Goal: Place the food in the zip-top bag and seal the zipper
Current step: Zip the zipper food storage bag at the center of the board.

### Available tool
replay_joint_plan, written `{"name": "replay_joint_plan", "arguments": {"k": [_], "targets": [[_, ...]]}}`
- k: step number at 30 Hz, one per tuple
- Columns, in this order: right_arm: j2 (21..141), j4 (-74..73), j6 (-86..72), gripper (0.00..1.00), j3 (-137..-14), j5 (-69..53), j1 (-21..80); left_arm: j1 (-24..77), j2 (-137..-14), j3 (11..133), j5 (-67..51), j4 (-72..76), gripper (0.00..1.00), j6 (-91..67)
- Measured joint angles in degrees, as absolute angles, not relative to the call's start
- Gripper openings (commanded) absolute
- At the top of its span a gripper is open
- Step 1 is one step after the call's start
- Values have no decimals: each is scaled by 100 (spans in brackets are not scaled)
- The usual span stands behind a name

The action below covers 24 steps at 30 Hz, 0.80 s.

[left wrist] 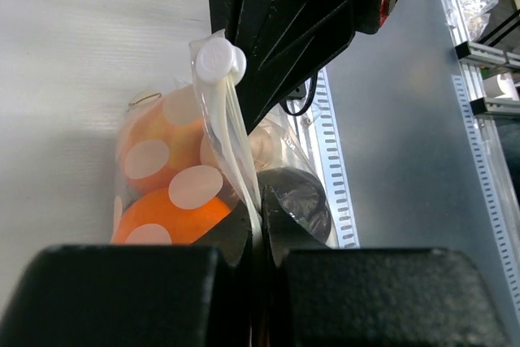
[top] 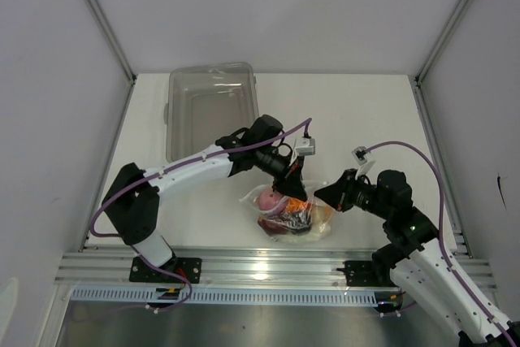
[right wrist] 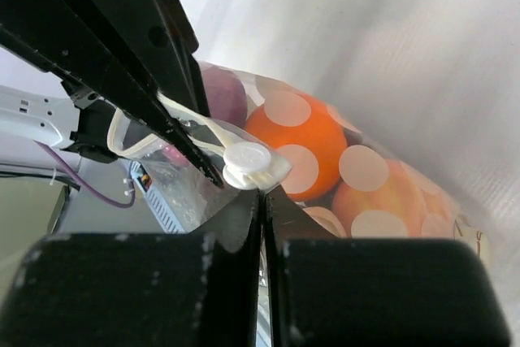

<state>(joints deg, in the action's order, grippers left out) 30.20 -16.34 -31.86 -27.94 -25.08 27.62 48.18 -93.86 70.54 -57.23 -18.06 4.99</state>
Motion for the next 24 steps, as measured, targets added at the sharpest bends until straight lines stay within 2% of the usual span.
{"name": "replay_joint_plan", "arguments": {"k": [1, 2, 3, 5, 11, 17, 24], "targets": [[3020, -1621, -3181, 0, -2794, -2512, 2766, 4818, -9386, 7054, -5725, -1817, 33, 499], [3013, -1608, -3170, 0, -2794, -2499, 2766, 4818, -9386, 7063, -5723, -1824, 69, 480], [3006, -1599, -3159, 0, -2797, -2484, 2766, 4818, -9386, 7070, -5721, -1828, 86, 504], [2993, -1619, -3124, 0, -2808, -2475, 2764, 4818, -9362, 7070, -5671, -1828, 99, 425], [3028, -2130, -3094, 0, -3229, -2432, 2764, 4888, -8875, 6901, -4941, -1459, 100, 180], [3605, -2613, -3258, 0, -3865, -2532, 2764, 5548, -8090, 6716, -3391, -773, 99, 279], [3754, -2766, -3599, 0, -3957, -2718, 2740, 5769, -8215, 6718, -2950, -552, 100, 502]]}}
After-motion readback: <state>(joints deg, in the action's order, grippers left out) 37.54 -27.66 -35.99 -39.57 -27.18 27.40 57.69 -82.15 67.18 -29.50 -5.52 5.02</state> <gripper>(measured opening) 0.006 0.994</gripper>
